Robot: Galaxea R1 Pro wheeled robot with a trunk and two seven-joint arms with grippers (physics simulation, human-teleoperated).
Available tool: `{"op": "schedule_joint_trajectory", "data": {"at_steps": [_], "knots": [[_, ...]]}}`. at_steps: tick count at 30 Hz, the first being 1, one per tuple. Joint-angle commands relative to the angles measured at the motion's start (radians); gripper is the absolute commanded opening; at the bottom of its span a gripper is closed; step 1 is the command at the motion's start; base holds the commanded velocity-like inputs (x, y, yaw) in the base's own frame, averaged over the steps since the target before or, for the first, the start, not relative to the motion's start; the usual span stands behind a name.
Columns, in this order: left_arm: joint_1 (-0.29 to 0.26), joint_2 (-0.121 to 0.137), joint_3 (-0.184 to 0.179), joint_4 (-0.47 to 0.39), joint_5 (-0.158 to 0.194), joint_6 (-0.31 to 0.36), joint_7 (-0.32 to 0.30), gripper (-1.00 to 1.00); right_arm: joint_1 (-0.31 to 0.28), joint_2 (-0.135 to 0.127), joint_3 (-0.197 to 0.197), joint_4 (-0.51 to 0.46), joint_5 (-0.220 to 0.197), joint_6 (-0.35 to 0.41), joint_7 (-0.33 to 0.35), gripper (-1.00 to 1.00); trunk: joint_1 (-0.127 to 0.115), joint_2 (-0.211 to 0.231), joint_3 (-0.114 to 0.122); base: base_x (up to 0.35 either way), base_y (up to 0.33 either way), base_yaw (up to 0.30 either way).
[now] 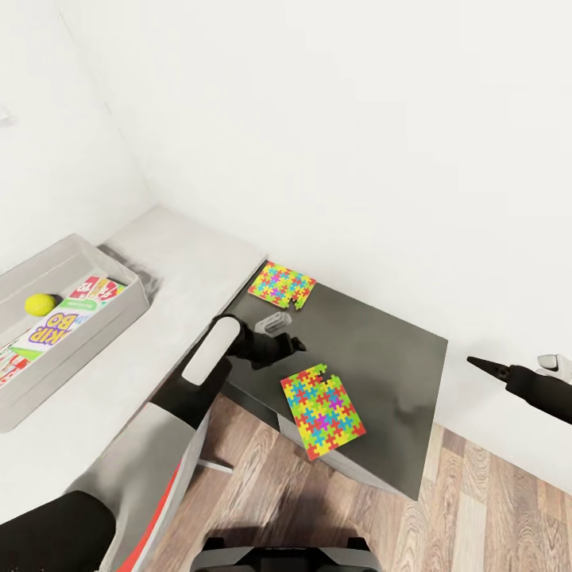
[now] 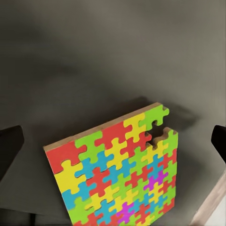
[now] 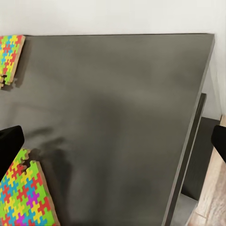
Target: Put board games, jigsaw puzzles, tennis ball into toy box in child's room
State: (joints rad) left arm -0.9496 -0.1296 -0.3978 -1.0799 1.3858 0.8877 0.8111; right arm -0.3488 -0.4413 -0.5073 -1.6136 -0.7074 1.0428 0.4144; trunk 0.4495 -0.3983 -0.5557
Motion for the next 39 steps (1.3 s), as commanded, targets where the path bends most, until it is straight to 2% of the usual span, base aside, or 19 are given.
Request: {"op": "schedule_joint_trajectory", "data": {"at_steps": [1,18,39], "knots": [[-0.007,0.0,0.0,0.012,0.011,0.0,0.011,1.0,-0.001,0.0,-0.001,0.0,0.009,0.004,0.01,1.0,0.001,-0.002,-0.001,0.0,0.0,0.0],[-0.028,-0.005,0.0,0.101,0.017,-0.002,0.004,1.0,-0.001,0.0,-0.007,0.0,0.009,0.004,0.01,1.0,0.001,-0.002,-0.001,0.0,0.0,0.0],[-0.023,-0.011,-0.006,0.125,0.016,-0.005,-0.007,1.0,-0.001,0.003,-0.006,0.001,0.009,0.004,0.01,1.0,0.001,-0.002,-0.001,0.0,0.0,0.0]]}}
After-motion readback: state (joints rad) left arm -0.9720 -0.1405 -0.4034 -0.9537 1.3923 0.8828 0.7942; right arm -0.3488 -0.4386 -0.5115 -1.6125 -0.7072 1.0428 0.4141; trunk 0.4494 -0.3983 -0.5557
